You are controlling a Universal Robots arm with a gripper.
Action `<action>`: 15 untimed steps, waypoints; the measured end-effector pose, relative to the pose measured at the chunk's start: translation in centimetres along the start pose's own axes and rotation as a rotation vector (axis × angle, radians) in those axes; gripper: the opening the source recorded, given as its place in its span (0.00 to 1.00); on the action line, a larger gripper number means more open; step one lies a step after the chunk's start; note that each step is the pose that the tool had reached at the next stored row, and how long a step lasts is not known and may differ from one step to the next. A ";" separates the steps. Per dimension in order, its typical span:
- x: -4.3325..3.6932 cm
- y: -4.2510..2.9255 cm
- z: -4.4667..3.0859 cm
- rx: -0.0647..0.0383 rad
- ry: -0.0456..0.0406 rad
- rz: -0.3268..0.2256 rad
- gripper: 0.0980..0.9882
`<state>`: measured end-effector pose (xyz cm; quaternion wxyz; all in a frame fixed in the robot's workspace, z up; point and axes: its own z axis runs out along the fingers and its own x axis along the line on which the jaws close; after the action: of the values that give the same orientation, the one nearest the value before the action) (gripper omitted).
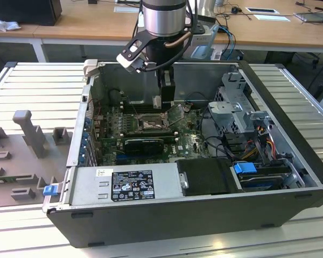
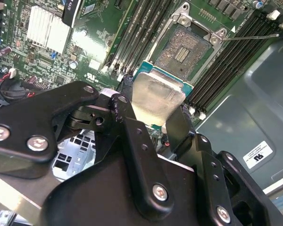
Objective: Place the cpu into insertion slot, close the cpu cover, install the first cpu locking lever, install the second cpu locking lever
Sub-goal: 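Place the cpu into insertion slot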
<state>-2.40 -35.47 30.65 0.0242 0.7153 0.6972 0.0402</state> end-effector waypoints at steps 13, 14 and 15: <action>-0.02 -0.06 0.63 0.000 0.0000 0.000 0.48; -0.02 -0.07 0.71 0.000 0.0000 0.000 0.48; -0.02 -0.07 0.79 0.000 0.0000 0.000 0.48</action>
<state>-2.40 -35.47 29.85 0.0242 0.7153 0.6972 0.0401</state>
